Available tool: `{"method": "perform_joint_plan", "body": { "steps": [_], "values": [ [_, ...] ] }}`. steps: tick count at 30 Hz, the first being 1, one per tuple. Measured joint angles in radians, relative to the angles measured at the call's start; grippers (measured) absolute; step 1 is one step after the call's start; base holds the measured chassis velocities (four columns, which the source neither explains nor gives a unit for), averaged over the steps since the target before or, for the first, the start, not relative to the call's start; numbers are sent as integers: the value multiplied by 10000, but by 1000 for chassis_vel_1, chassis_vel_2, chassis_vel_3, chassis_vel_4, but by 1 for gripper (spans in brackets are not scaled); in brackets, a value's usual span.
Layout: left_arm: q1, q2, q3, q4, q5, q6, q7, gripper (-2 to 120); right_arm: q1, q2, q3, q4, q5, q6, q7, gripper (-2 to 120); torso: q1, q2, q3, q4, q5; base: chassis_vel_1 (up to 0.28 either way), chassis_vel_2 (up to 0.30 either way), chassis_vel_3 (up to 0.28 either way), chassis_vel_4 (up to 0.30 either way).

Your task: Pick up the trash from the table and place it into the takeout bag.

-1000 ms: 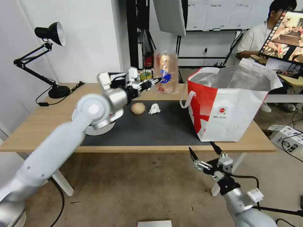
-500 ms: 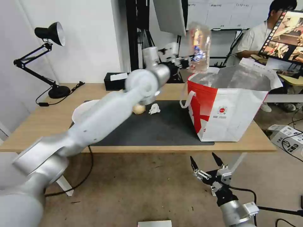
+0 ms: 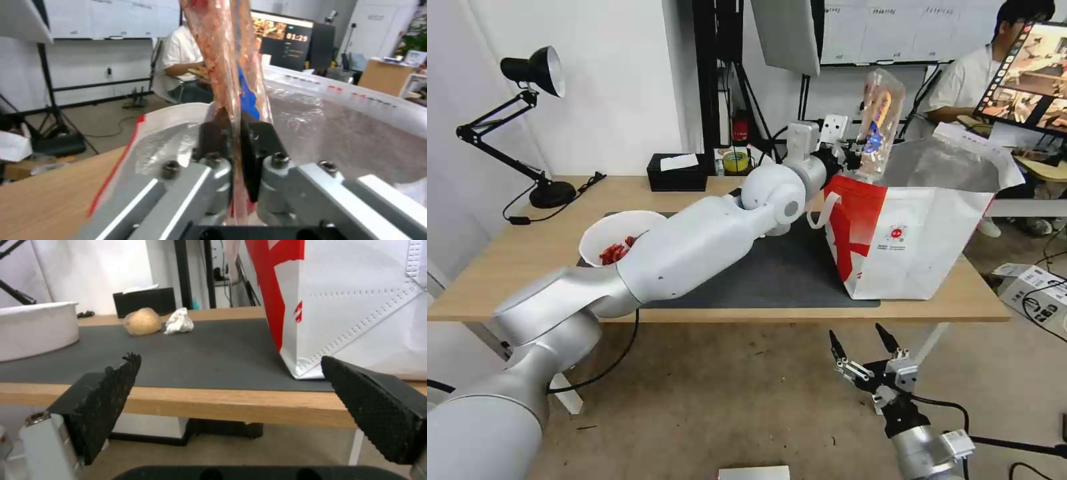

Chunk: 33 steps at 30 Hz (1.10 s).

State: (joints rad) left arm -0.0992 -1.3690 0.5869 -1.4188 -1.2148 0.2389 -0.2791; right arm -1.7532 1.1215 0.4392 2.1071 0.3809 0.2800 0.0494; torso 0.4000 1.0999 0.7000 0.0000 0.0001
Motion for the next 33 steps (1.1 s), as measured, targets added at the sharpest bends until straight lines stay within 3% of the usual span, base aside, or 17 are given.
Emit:
{"method": "perform_joint_plan", "body": {
  "steps": [10,17,20,21,24,26,28,29,32,33],
  "values": [
    [79,-101,-168,-72,-397,-259,-201,43,90,13,-24,-49,-17,-63,-21,100,0,0,0,0,0,0,0,0,0],
    [487,523,-598,-833,-227,-375,-269,68,85,19,-17,181,-29,-74,-27,100,0,0,-1,-3,-2,0,0,0,0],
    [1123,1381,-763,-1639,387,-641,-407,83,83,-27,-9,303,-60,-86,-23,100,0,0,0,2,-4,0,0,0,0],
    [1123,1381,-763,-1639,387,-641,-407,83,83,-27,-9,303,-60,-86,-23,100,0,0,0,2,-4,0,0,0,0],
    [2095,2381,-1132,-2715,719,-837,-519,97,85,-52,-22,299,-65,-90,-19,100,-1,0,-1,-2,-5,0,0,0,0],
    [2185,2480,-1162,-2802,735,-849,-509,97,84,-53,-27,296,-65,-89,-17,100,0,0,-1,-1,-4,0,0,0,0],
    [3099,3391,-1515,-3688,1189,-922,-502,100,122,-57,-110,293,-106,-88,-10,100,-1,1,-1,1,-5,0,0,0,0],
    [3099,3391,-1515,-3688,1189,-922,-502,100,122,-57,-110,293,-106,-88,-10,100,-1,1,-1,1,-5,0,0,0,0],
    [4413,4439,-2152,-4363,2421,-1191,-280,100,220,-79,-220,266,-233,-70,39,100,-2,2,-2,0,-3,0,0,0,0],
    [4413,4439,-2152,-4363,2421,-1191,-280,100,220,-79,-220,266,-233,-70,39,100,-2,2,-2,0,-3,0,0,0,0]
  ]
}}
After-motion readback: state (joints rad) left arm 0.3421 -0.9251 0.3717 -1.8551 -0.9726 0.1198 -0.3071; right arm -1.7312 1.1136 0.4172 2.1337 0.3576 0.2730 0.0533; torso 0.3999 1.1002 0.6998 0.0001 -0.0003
